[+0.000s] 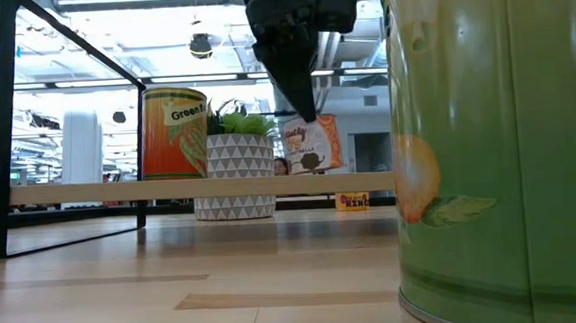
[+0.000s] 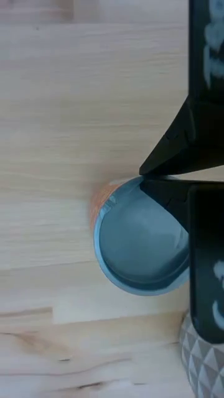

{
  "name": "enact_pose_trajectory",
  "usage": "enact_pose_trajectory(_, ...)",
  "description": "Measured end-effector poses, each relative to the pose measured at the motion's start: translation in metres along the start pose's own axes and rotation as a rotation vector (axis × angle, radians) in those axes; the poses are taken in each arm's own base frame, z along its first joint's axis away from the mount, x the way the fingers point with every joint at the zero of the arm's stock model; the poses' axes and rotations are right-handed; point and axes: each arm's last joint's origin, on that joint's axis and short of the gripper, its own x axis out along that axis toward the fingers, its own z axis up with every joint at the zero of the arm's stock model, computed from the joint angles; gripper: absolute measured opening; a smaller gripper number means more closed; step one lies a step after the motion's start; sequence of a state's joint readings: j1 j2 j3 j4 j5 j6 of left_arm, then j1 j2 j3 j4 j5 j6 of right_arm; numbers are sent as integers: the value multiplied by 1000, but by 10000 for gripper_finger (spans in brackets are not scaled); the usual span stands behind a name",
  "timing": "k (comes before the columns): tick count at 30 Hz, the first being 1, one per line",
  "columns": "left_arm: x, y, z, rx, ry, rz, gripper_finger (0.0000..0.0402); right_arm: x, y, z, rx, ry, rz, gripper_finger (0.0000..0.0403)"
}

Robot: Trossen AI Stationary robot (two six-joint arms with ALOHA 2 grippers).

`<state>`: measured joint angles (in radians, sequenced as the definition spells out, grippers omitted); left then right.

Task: Pick and place cans onto a shelf
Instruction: Put the canned saucy meatballs on the shelf, then put the canned tomatoes on the shelf

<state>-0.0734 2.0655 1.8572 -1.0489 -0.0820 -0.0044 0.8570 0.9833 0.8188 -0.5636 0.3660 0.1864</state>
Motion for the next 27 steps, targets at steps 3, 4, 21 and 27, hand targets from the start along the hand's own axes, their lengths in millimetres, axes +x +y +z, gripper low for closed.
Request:
enact_pose_trajectory(3,0,0,0,-1,1,-20,0,0,0,0,-1,1,0,55)
enact_pose_trajectory(4,0,0,0,0,0,-23,1,0,0,0,-1,1,0,55)
enact_pose_trajectory(21,-3,-1,1,21,-8,-24,52,0,0,-1,21,7,-1,55)
enact_pose_trajectory(27,-69,-7,-2,17,98,-30,57,-7,-1,9,35,-22,16,55)
